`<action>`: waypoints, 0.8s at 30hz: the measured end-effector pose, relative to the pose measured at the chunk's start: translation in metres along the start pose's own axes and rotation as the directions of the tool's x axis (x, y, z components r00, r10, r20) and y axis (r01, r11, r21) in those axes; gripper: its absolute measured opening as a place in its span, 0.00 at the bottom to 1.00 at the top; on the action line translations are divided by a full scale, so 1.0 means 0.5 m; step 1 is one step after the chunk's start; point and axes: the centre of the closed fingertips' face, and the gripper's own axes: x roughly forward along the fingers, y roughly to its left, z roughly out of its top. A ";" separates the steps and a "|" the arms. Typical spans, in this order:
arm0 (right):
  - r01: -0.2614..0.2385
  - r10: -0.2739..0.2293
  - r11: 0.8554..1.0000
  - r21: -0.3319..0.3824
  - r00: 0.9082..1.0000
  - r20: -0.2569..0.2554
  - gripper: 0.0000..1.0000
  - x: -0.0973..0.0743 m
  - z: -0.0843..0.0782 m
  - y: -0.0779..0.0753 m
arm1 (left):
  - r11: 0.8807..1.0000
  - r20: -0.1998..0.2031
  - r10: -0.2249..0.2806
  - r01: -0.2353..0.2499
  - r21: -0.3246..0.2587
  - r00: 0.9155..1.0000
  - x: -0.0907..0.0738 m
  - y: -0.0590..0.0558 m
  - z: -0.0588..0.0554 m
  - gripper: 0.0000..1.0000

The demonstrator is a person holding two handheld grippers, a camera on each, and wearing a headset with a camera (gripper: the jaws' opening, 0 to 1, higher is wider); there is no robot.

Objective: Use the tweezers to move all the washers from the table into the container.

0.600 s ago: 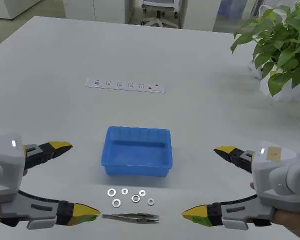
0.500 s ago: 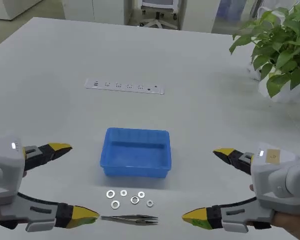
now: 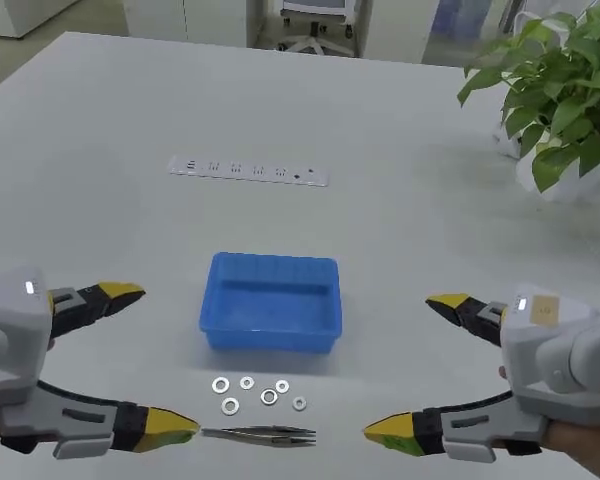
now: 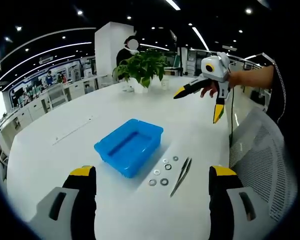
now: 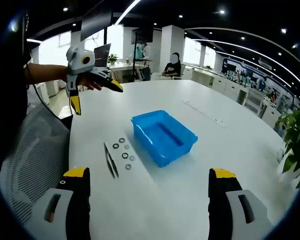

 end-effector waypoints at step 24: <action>0.008 -0.008 1.000 -0.004 1.000 0.006 1.00 -0.003 0.002 -0.004 | 1.000 0.003 0.005 -0.005 0.006 1.000 -0.004 0.000 0.003 0.99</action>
